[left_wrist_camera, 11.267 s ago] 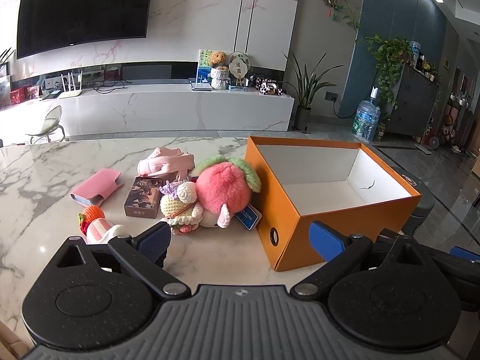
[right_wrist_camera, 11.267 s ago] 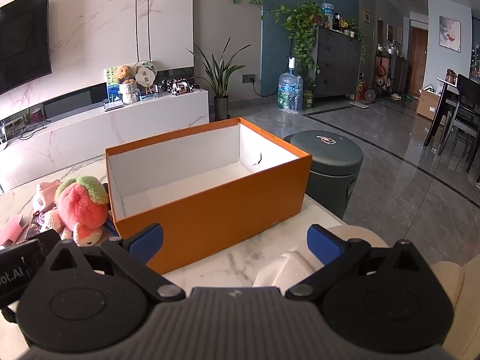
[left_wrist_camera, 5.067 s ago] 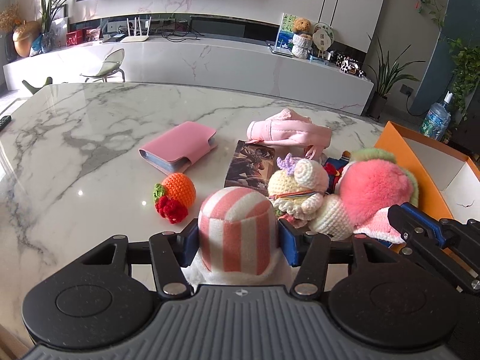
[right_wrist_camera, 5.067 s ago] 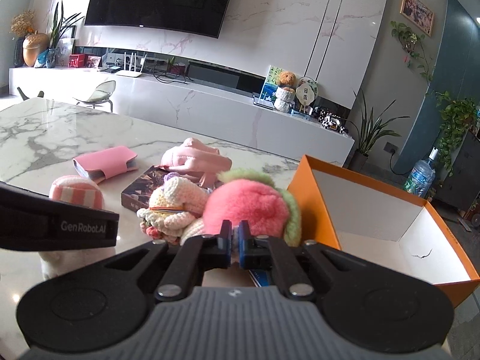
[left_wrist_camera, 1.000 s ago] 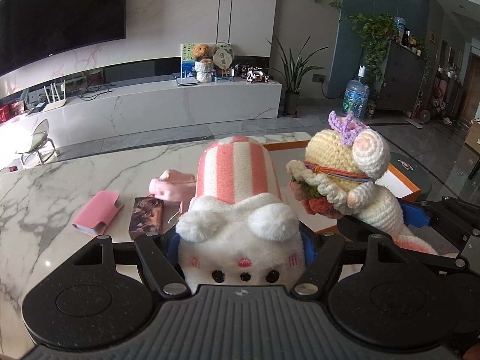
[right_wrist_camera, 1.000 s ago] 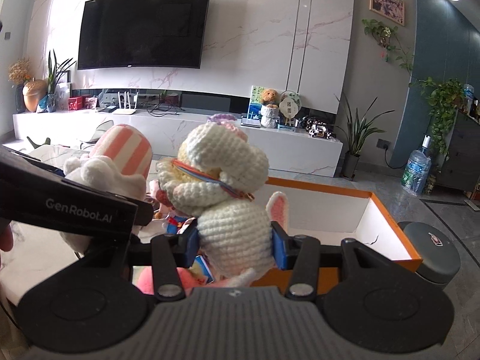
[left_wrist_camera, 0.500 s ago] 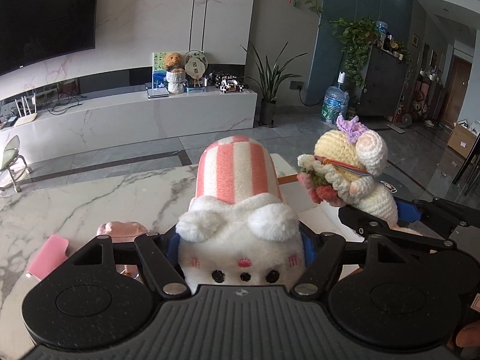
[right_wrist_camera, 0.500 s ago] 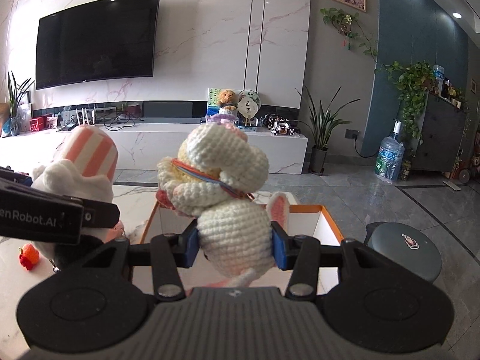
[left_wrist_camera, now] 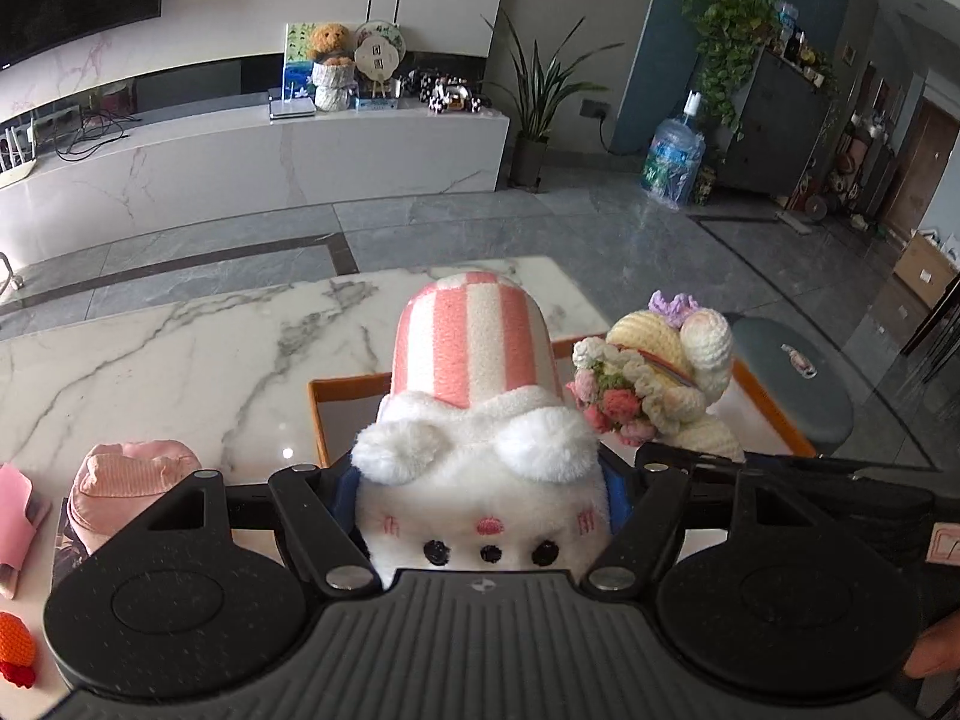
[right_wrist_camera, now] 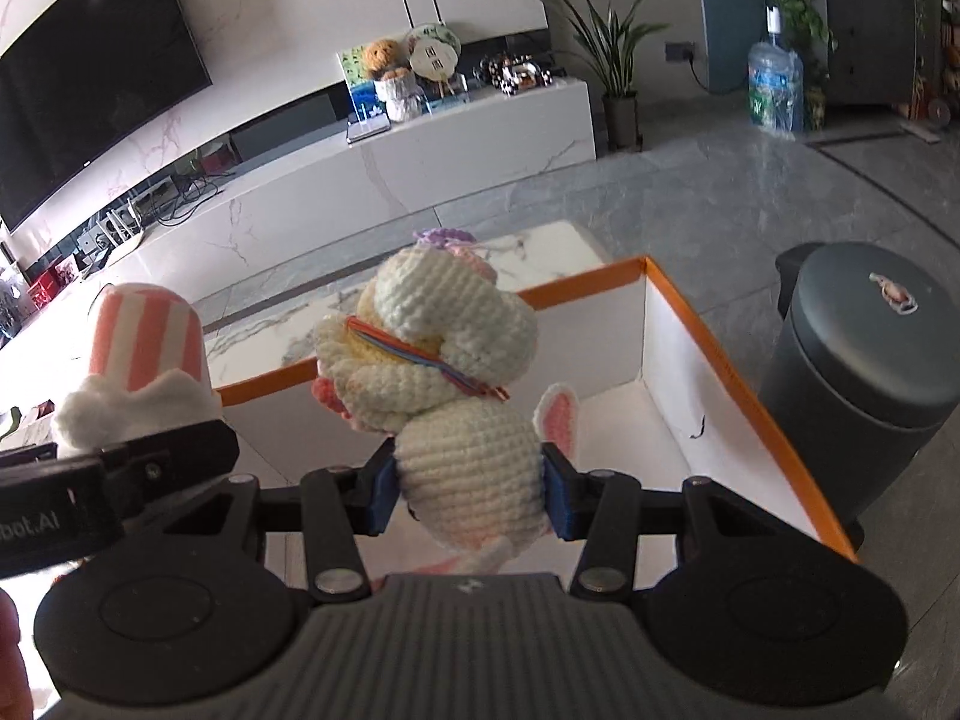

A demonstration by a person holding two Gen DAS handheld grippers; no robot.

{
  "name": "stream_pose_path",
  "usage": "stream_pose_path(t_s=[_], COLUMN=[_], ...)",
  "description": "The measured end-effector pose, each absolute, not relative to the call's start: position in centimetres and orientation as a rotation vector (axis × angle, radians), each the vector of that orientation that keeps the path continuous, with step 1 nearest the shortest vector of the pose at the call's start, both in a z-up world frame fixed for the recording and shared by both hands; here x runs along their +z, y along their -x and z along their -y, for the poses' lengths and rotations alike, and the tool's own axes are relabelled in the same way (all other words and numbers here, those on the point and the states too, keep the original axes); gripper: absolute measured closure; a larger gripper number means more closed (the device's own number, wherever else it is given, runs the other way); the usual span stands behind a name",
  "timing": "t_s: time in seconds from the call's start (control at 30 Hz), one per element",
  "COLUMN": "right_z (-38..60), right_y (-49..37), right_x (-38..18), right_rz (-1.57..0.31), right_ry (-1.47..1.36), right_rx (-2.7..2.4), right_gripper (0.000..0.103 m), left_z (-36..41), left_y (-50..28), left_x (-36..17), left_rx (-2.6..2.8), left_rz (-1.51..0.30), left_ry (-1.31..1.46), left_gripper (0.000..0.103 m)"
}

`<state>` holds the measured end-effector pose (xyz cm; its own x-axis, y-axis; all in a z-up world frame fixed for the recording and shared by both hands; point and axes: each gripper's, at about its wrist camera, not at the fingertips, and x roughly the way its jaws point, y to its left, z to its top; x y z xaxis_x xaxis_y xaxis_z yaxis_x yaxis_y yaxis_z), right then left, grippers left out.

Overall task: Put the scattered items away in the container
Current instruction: 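Carry both plush toys over the orange shoebox with both tools, then lower the toys into the shoebox and open both tools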

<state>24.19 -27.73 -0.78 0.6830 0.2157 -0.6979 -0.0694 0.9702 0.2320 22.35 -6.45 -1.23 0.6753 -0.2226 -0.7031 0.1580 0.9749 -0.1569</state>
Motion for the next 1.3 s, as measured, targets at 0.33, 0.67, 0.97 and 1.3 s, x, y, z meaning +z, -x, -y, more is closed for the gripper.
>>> stream_pose_path(t_s=[0.33,0.67,0.97,1.3], right_z=[27.7,29.4,29.0,28.5], right_y=[-27.1,-27.7,-28.0,-28.8], right_x=[-4.9,-6.0,-6.2,-6.7], right_rz=[-0.981,-0.974,-0.983,-1.018], right_ry=[-0.176,-0.121,-0.128,-0.111], right_rx=[0.193,0.128,0.162,0.160], right_gripper=[0.052,0.052,0.052,0.051], left_z=[8.6,10.5,10.4,10.4], left_y=[-23.7,-23.0,-25.9,-26.9], left_x=[-4.0,-3.9,-5.3,-5.4], left_rx=[-0.194,-0.264,-0.089,-0.089], left_rz=[-0.886,-0.909,-0.978,-1.010], left_ry=[-0.040,-0.014,-0.045,-0.070], left_gripper=[0.018,0.018,0.017,0.014])
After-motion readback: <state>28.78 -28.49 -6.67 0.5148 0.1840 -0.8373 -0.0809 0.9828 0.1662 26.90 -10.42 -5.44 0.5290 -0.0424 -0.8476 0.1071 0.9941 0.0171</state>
